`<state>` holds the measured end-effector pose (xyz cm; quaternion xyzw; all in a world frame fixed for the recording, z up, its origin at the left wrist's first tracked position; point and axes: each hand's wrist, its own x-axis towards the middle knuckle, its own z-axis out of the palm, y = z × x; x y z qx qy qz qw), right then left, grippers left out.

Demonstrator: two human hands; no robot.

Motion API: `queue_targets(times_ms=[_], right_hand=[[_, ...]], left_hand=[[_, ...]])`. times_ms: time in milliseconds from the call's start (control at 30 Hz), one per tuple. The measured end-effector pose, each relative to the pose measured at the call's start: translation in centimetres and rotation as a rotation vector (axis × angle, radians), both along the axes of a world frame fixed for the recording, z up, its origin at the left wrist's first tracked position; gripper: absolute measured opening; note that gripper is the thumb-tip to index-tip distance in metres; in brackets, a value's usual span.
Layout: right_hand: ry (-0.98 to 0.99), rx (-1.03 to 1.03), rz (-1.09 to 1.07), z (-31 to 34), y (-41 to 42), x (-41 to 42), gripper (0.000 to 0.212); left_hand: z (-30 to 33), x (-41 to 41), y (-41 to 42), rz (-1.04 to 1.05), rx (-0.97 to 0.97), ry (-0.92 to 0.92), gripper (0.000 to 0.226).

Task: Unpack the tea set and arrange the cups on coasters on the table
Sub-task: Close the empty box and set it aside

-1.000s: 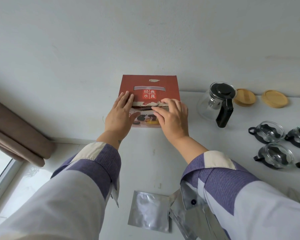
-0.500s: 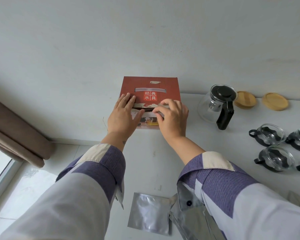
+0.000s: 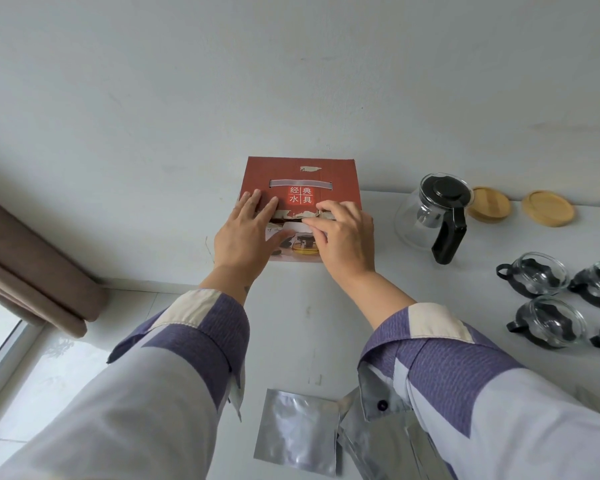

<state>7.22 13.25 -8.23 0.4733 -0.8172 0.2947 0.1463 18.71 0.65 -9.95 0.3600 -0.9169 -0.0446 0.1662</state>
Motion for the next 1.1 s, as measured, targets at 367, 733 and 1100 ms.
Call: queue_targets(times_ms=[367, 733, 1100], right_hand=[[0.071, -0.005, 0.027, -0.1, 0.1, -0.5, 0.016], [-0.075, -0.042, -0.166, -0.7, -1.0, -0.3, 0.040], [-0.912, -0.283, -0.104, -2.2, -0.3, -1.9, 0.080]], left_hand=[[0.1, -0.8, 0.7, 0.051, 0.037, 0.076, 0.057], [-0.1, -1.0, 0.9, 0.065, 0.039, 0.205, 0.053], [-2.3, -0.5, -0.7, 0.140, 0.583, 0.626, 0.093]])
